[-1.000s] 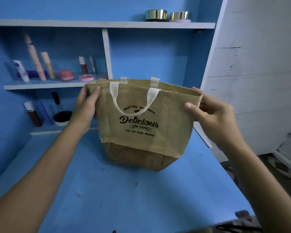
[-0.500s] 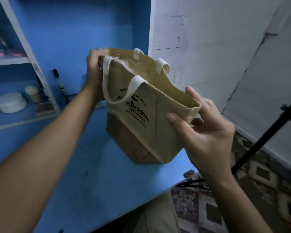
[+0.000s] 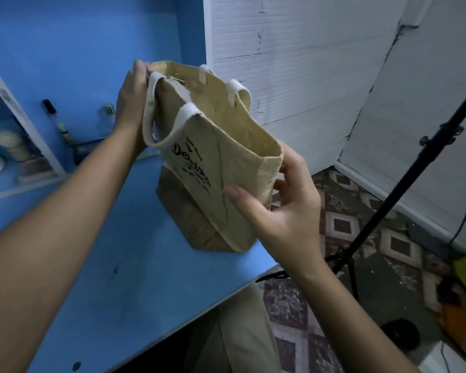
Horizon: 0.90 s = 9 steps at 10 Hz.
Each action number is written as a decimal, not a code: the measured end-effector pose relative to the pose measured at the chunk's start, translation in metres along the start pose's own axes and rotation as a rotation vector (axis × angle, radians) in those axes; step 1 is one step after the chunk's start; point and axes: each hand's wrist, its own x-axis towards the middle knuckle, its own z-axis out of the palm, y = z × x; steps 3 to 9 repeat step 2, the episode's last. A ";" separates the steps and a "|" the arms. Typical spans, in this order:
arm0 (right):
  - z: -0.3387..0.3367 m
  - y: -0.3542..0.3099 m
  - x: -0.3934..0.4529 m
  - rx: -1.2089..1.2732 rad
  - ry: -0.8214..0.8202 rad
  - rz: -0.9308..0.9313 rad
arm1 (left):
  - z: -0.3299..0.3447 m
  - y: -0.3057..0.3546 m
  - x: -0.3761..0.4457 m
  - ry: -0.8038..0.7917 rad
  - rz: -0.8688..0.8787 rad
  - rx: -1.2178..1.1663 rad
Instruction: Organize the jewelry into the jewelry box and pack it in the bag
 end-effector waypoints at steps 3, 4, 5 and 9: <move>-0.020 0.005 -0.007 0.053 -0.040 0.044 | -0.019 -0.015 -0.024 0.118 0.037 -0.123; -0.020 0.005 -0.007 0.053 -0.040 0.044 | -0.019 -0.015 -0.024 0.118 0.037 -0.123; -0.020 0.005 -0.007 0.053 -0.040 0.044 | -0.019 -0.015 -0.024 0.118 0.037 -0.123; -0.020 0.005 -0.007 0.053 -0.040 0.044 | -0.019 -0.015 -0.024 0.118 0.037 -0.123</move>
